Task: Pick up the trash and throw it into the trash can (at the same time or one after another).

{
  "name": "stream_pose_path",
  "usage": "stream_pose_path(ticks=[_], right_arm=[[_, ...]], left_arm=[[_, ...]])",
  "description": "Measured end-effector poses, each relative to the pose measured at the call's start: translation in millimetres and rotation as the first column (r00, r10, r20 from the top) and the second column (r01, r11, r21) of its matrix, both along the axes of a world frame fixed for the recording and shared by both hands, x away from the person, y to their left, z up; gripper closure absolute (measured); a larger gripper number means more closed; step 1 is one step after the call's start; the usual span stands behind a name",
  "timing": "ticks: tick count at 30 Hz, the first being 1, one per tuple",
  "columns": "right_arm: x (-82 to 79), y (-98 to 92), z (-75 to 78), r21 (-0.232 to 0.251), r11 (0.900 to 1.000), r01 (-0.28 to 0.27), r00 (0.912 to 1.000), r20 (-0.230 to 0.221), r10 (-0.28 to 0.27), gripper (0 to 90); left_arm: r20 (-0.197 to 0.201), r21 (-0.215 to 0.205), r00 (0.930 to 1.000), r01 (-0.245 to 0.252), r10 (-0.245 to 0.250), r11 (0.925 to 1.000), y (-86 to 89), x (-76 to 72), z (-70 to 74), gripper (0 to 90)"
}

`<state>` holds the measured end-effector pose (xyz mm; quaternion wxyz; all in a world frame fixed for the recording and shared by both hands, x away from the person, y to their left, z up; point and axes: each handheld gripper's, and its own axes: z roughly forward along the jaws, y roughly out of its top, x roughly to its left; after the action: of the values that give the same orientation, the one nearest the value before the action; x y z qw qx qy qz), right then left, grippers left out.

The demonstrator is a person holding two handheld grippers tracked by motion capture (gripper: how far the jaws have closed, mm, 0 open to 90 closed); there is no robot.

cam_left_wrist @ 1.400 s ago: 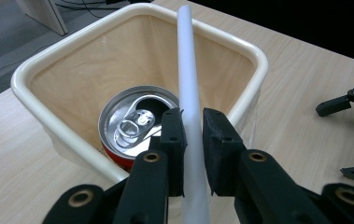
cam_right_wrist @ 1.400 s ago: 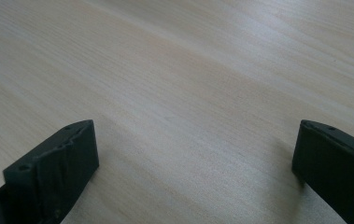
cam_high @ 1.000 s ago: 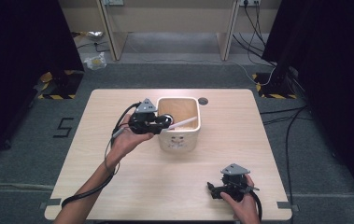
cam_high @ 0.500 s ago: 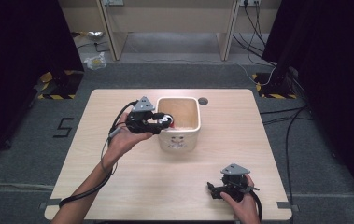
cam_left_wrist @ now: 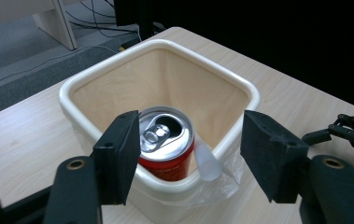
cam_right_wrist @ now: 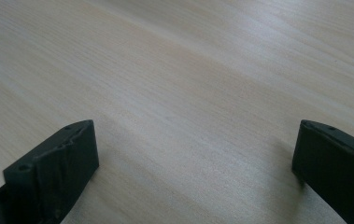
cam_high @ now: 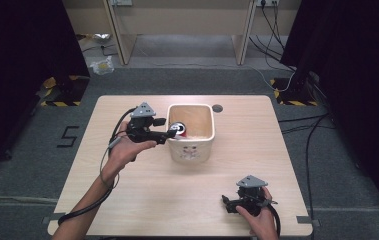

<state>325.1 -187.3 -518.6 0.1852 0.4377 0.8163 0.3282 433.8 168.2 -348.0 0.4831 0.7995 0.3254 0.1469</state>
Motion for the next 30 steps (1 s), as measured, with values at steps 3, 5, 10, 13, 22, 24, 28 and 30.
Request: stream_pose_path(ticks=[3,5,10,13,22,24,28,30], right_arm=[[0.0,0.0,0.0,0.0,1.0,0.0,1.0,0.0,0.0,0.7],[0.1,0.0,0.0,0.0,1.0,0.0,1.0,0.0,0.0,0.7],[0.1,-0.1,0.0,0.0,1.0,-0.001,1.0,0.001,0.001,0.7],[0.0,0.0,0.0,0.0,1.0,0.0,1.0,0.0,0.0,0.7],[-0.1,0.1,0.2,0.0,1.0,0.002,1.0,-0.004,-0.002,0.7],[0.1,-0.2,0.1,-0.002,1.0,-0.002,1.0,-0.001,0.002,0.7],[0.0,-0.1,0.2,-0.001,1.0,-0.001,1.0,-0.002,0.001,0.7],[0.0,-0.1,0.1,-0.001,1.0,-0.001,1.0,-0.002,0.001,0.7]], left_arm=[[0.005,-0.006,0.9997,-0.022,0.022,0.9997,7.2,2.0,-1.5,34.4],[0.003,-0.022,0.9994,-0.034,0.034,0.9992,13.0,3.9,-2.1,33.4],[0.003,-0.041,0.9982,-0.06,0.06,0.9974,25.0,5.8,-2.4,31.4],[0.001,-0.047,0.9975,-0.07,0.07,0.9964,31.4,6.7,-3.1,31.0],[-0.016,-0.049,0.9952,-0.097,0.097,0.994,47.2,8.1,-17.6,29.7],[-0.016,-0.05,0.994,-0.109,0.108,0.9928,50.3,8.5,-21.7,29.3],[-0.026,-0.054,0.9927,-0.119,0.118,0.9914,56.2,9.8,-31.0,27.5],[-0.029,-0.053,0.9915,-0.128,0.127,0.9903,58.5,10.2,-34.6,26.5]])
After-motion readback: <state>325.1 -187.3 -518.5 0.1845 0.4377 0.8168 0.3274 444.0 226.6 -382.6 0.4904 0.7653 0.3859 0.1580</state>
